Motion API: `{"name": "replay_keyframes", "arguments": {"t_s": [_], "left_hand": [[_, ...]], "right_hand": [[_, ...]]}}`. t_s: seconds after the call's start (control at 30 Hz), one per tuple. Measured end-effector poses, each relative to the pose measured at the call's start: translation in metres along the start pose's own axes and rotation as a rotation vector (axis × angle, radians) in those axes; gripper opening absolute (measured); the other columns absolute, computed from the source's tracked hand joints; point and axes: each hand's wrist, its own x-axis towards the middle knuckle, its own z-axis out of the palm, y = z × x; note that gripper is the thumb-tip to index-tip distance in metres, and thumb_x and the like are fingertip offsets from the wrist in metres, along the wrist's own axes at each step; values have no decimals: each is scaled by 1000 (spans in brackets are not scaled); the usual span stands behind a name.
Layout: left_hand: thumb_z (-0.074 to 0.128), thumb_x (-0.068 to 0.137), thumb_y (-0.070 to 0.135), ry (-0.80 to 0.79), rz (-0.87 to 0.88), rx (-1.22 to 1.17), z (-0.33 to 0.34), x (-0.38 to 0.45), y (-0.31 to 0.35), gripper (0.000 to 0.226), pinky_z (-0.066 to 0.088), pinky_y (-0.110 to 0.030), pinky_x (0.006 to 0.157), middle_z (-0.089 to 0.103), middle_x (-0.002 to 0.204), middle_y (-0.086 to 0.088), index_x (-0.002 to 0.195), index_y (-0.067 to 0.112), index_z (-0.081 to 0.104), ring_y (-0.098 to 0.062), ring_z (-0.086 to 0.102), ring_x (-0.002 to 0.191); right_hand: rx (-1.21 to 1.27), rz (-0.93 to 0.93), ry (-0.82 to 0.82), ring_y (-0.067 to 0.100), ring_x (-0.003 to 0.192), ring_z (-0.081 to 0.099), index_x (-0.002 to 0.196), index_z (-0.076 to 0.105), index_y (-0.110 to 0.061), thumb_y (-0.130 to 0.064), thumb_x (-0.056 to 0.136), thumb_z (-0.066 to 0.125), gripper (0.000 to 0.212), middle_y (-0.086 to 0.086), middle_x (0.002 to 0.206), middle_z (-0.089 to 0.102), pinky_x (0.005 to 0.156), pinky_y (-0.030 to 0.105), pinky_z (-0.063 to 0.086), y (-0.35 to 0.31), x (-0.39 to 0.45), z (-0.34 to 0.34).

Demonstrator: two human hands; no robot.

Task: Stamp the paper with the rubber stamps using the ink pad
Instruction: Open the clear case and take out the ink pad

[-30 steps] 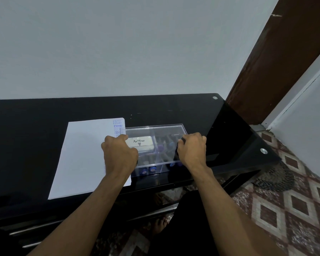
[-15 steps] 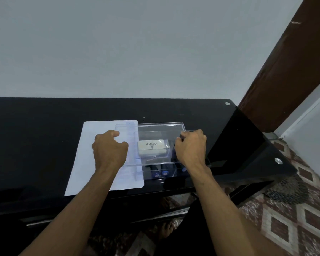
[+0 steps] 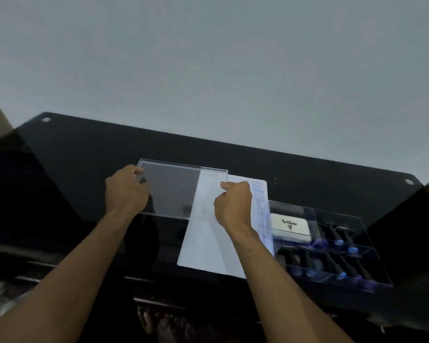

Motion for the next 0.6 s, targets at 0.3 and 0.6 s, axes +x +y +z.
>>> {"name": "replay_keyframes", "arguments": {"t_s": [0.3,0.6], "left_hand": [[66,91,8,47,-55,27,-14,72,-51,20,34,-9,56,70,113,-12,110,8,72,-11,54,84],[69,92,13,-1,13,89,10,118,-81,27,45,-18,67,68,116,-10,119,11,69,-12,59,86]], "right_hand": [[-120,-77,-98,7,59,50,74,61,1,9,80,50,15,13,92,61,40,6,32,-28,27,91],[-201,-93,-100,14,68,57,73,62,-2,7,85,55,17,11,96,58,54,18,43,-37,56,127]]}}
